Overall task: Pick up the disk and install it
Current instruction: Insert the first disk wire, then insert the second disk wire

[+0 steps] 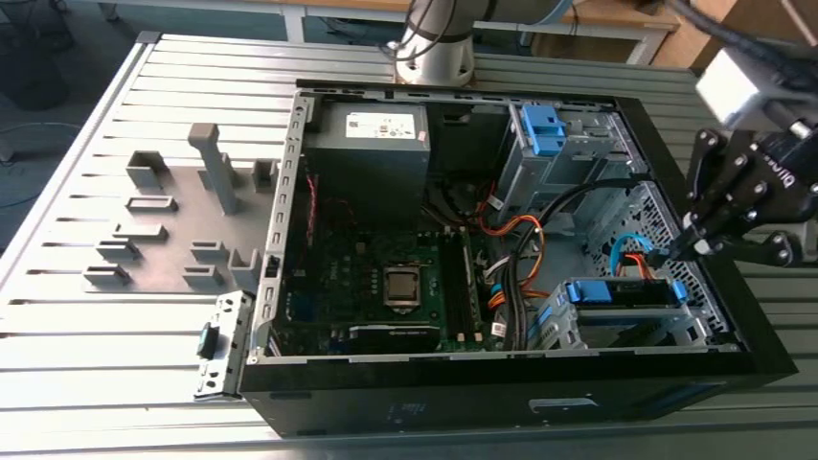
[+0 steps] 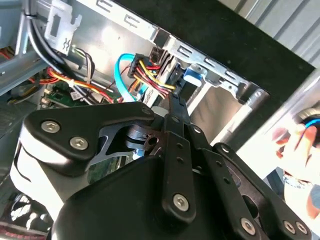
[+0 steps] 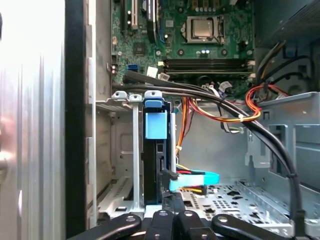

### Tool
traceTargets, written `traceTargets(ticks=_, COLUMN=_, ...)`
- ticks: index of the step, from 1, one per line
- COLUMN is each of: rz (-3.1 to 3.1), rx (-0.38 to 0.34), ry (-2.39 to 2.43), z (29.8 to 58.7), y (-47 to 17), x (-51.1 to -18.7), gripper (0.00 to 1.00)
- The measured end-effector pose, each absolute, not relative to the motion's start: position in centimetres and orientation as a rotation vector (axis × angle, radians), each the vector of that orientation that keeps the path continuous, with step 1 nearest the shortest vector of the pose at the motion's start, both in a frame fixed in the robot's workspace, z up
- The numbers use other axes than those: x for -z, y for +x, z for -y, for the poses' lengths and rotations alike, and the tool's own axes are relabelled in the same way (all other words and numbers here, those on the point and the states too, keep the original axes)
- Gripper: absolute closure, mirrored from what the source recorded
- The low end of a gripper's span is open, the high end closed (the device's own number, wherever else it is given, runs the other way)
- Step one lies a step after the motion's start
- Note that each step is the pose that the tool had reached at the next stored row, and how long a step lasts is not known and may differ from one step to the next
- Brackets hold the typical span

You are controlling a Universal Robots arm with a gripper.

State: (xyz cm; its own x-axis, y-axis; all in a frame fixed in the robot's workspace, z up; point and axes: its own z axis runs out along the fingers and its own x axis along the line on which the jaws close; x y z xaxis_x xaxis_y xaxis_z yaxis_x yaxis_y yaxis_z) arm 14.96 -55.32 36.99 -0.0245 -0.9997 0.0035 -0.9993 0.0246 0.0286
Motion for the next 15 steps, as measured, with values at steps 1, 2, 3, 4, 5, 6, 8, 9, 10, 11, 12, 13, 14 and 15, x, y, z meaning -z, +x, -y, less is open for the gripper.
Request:
traceTargets(ticks=1, rz=2.232, rx=0.029, ry=2.179, z=55.32, y=15.00, x=-37.28, gripper=0.89)
traceTargets(ticks=2, rz=2.232, rx=0.030, ry=2.179, z=55.32, y=15.07, x=-37.40, gripper=0.89)
traceTargets(ticks=3, rz=2.232, rx=0.031, ry=2.178, z=55.33, y=15.14, x=-37.44, gripper=0.89)
traceTargets(ticks=4, rz=2.231, rx=0.032, ry=2.178, z=55.32, y=15.21, x=-37.46, gripper=0.89)
traceTargets(ticks=5, rz=2.231, rx=0.032, ry=2.177, z=55.31, y=15.24, x=-37.47, gripper=0.89)
traceTargets(ticks=6, rz=2.231, rx=0.033, ry=2.177, z=55.31, y=15.27, x=-37.47, gripper=0.89)
traceTargets(ticks=8, rz=2.231, rx=0.033, ry=2.177, z=55.32, y=15.27, x=-37.48, gripper=0.89)
traceTargets(ticks=9, rz=2.231, rx=0.033, ry=2.177, z=55.32, y=15.28, x=-37.47, gripper=0.89)
traceTargets(ticks=10, rz=2.231, rx=0.033, ry=2.177, z=55.32, y=15.28, x=-37.47, gripper=0.89)
traceTargets(ticks=11, rz=2.231, rx=0.033, ry=2.177, z=55.32, y=15.28, x=-37.47, gripper=0.89)
traceTargets(ticks=12, rz=2.231, rx=0.033, ry=2.177, z=55.32, y=15.29, x=-37.47, gripper=0.89)
traceTargets(ticks=13, rz=2.231, rx=0.033, ry=2.177, z=55.32, y=15.29, x=-37.47, gripper=0.89)
traceTargets(ticks=14, rz=2.231, rx=0.033, ry=2.177, z=55.32, y=15.29, x=-37.47, gripper=0.89)
traceTargets(ticks=15, rz=2.231, rx=0.033, ry=2.177, z=55.32, y=15.29, x=-37.47, gripper=0.89)
